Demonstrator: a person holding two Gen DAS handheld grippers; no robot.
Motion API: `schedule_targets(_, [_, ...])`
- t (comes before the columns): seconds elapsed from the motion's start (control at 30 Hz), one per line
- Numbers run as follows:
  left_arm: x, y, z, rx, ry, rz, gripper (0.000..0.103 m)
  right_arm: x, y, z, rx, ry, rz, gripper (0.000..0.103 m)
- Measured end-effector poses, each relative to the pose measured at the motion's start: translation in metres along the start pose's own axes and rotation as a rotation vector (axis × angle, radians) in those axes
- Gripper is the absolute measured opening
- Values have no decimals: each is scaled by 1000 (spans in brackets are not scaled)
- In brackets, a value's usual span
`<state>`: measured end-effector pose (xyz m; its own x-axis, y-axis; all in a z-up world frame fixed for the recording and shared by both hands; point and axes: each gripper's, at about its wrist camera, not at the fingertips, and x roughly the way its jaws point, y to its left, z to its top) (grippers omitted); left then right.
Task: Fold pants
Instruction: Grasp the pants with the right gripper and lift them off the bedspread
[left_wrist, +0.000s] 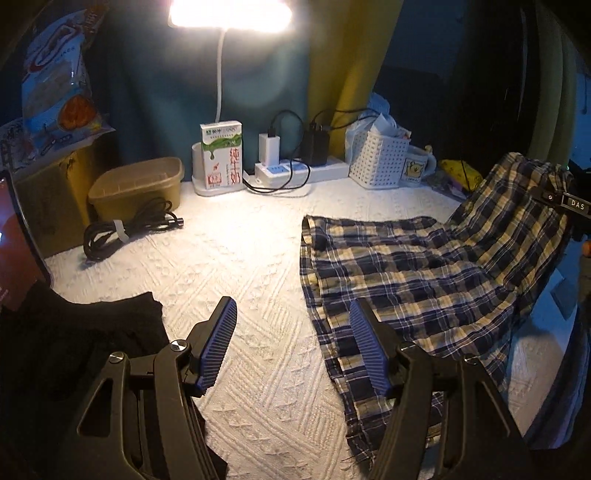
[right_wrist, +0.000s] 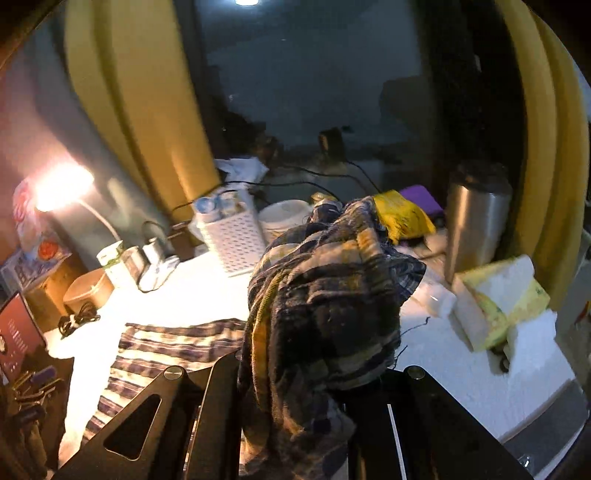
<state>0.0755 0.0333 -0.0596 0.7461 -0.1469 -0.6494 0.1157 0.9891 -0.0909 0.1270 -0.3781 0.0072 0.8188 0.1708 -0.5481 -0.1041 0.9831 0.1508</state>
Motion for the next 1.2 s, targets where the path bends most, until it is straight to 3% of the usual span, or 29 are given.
schedule_targets(0.53, [-18, 38, -4, -38, -41, -10, 64, 15, 108, 6, -167, 27, 89, 12])
schedule_targets(1.2, [-17, 71, -21, -118, -32, -11, 64, 87, 220, -56, -330, 232, 218, 12])
